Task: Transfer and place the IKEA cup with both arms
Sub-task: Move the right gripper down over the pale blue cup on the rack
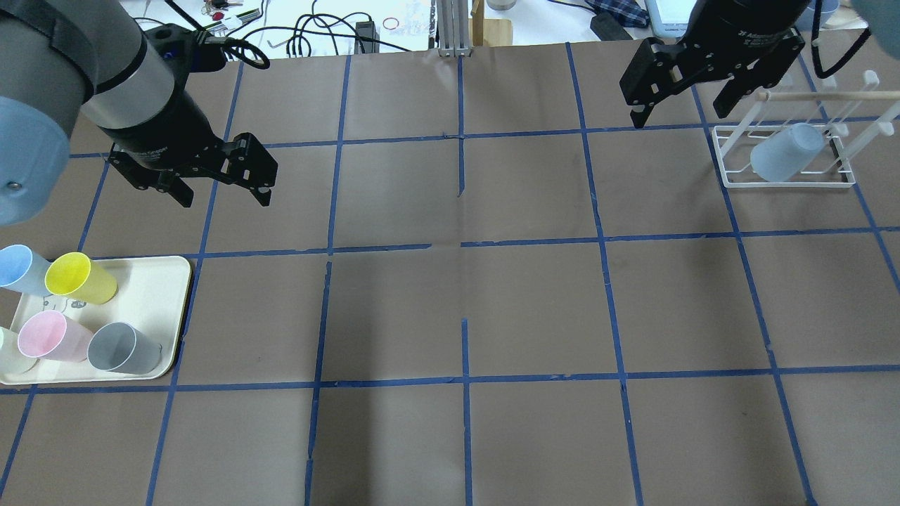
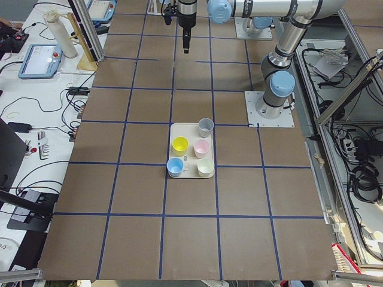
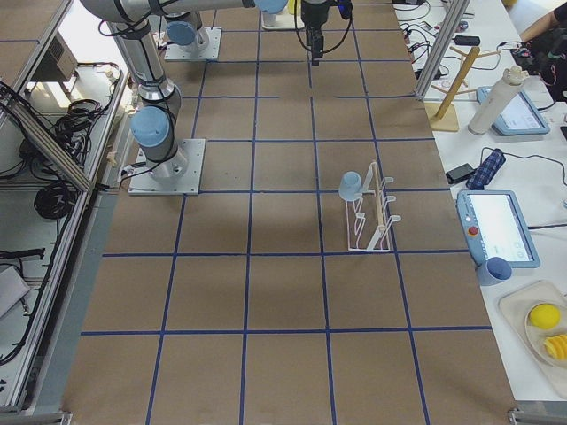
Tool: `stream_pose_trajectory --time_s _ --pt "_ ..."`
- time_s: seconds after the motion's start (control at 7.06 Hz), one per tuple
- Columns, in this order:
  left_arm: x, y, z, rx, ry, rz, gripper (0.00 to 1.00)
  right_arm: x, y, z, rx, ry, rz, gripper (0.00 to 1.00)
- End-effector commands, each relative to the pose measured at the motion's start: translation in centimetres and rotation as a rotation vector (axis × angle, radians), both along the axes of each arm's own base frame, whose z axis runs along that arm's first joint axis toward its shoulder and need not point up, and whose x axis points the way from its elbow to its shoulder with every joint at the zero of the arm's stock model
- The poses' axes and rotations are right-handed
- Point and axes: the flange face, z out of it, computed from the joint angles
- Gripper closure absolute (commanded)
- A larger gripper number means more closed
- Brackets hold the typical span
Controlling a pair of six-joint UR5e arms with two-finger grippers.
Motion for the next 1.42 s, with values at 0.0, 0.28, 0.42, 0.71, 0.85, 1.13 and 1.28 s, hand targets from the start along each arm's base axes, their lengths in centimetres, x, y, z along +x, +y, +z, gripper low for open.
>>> stream_pose_trajectory --time_s 0.0,0.28,0.42,0.71,0.85,1.13,1.28 --pt "0.0 0.1 0.2 -0.002 -0.002 -0.007 0.0 -0.8 -0.3 0.1 -0.008 0.003 -0.011 0.0" --pt "0.0 0.2 0.3 -0.005 -0.005 -0.007 0.0 -7.4 -1.3 0.4 -0.019 -0.006 -0.01 0.0" --pt "0.1 0.4 0.4 -0.008 -0.01 -0.007 0.0 -10.6 -1.8 0.2 -0.021 -0.001 0.038 0.0" --pt "0.2 0.3 0.7 -0.012 -0.013 -0.005 0.0 -16.4 -2.3 -1.1 -0.006 -0.002 0.078 0.0" --pt "0.2 0.4 0.8 -0.014 -0.013 -0.005 0.0 -17.7 -2.8 -2.1 0.008 -0.005 0.145 0.0" --pt "0.0 0.8 1.7 -0.036 -0.006 -0.005 0.0 -19.1 -5.7 -6.4 0.02 0.017 0.279 0.0" --pt "0.1 1.0 1.4 -0.028 -0.01 -0.004 0.0 -20.1 -7.0 -9.4 0.025 0.061 0.326 0.0"
